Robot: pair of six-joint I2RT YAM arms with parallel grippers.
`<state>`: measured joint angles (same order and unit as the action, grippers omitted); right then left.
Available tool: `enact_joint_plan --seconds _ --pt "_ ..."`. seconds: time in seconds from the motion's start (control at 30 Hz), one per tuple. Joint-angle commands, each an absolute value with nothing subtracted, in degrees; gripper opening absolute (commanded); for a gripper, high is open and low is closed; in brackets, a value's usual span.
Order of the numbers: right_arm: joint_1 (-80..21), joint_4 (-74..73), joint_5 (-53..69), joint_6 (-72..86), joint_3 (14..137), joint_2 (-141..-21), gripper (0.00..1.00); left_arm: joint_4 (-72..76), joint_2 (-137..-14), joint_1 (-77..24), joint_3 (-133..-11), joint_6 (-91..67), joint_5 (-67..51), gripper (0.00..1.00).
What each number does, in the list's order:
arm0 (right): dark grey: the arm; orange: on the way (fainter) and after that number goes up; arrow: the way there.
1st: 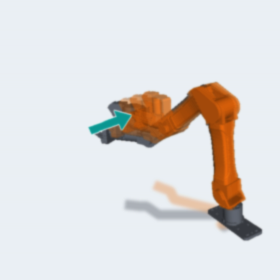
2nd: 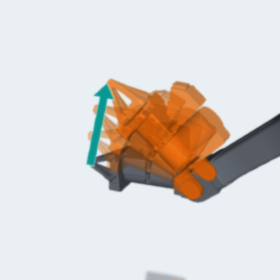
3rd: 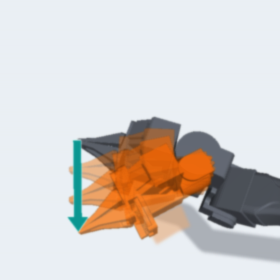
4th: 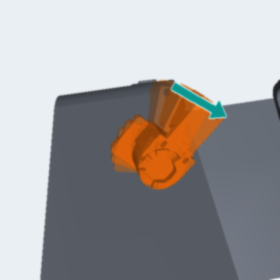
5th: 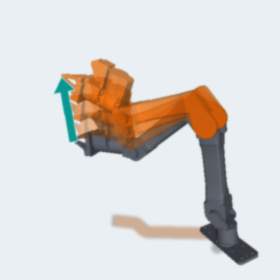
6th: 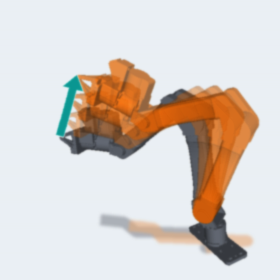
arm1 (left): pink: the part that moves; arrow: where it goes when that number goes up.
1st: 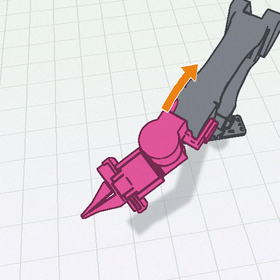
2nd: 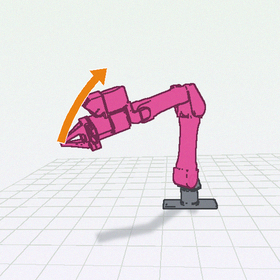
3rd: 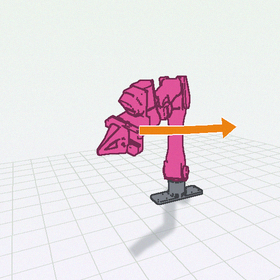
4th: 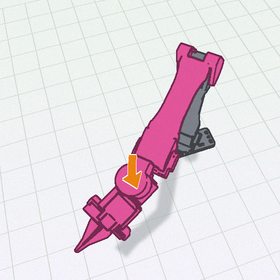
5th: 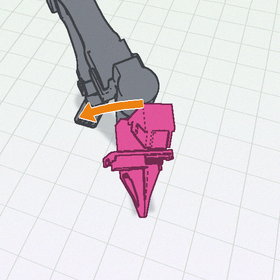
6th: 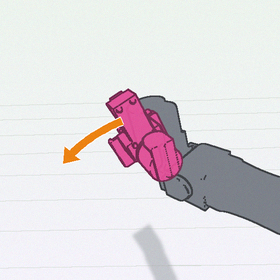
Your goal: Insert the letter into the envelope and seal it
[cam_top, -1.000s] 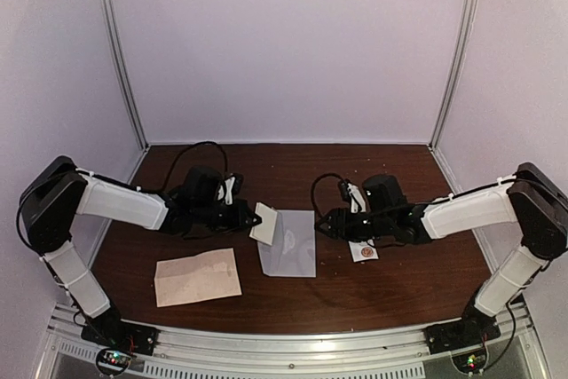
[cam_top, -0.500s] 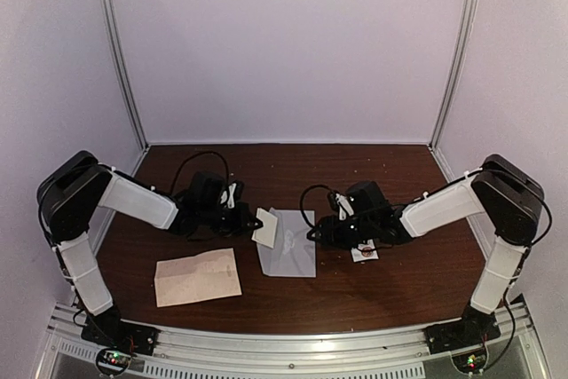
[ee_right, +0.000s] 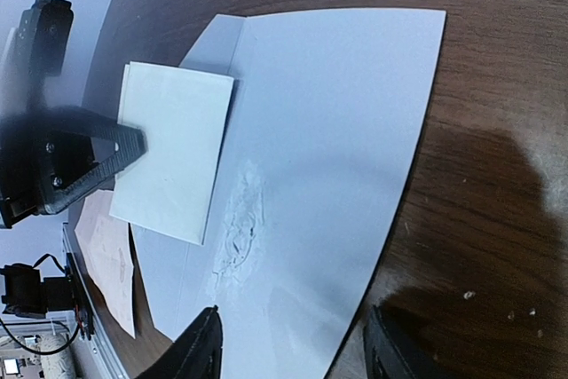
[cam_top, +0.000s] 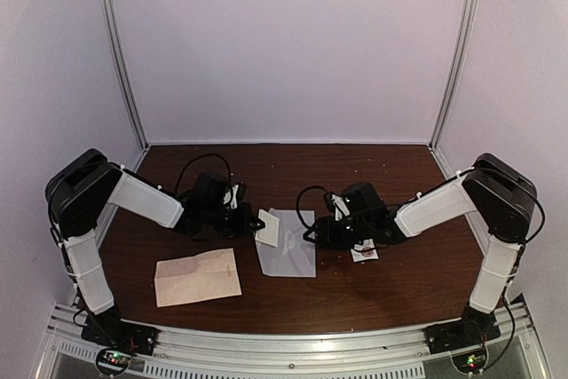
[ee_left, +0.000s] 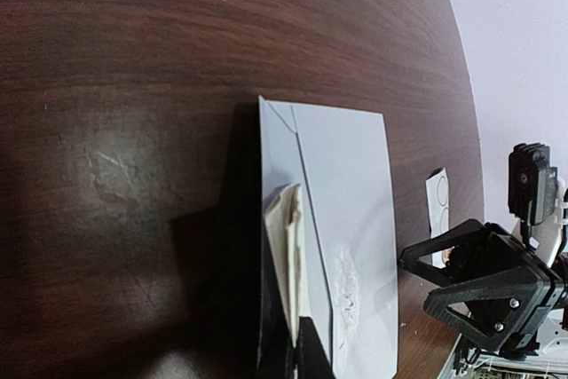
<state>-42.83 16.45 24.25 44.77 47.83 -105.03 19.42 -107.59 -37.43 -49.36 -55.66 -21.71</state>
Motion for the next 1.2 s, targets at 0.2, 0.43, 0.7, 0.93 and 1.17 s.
enact_joint_plan --seconds 0.2,0.43,0.7,0.93,1.17 --pt "-44.5 16.7 24.4 44.6 50.1 -107.9 0.54 20.1 -109.9 -37.0 -51.2 -55.2 -21.9 0.00" --pt "-45.1 17.1 24.4 45.0 50.4 -108.4 0.54 20.6 -110.8 -37.0 -51.1 -55.0 -22.0 0.00" --pt "-45.6 17.2 24.6 45.1 50.6 -108.8 0.53 22.1 -111.5 -37.1 -51.1 -54.8 -22.8 0.00" --pt "-45.8 17.9 24.6 45.5 51.0 -109.4 0.53 22.4 -112.5 -37.9 -52.2 -54.5 -23.5 0.00" --pt "-46.1 18.0 24.9 45.5 51.8 -109.9 0.53 22.7 -113.4 -38.5 -53.0 -54.2 -24.2 0.00"
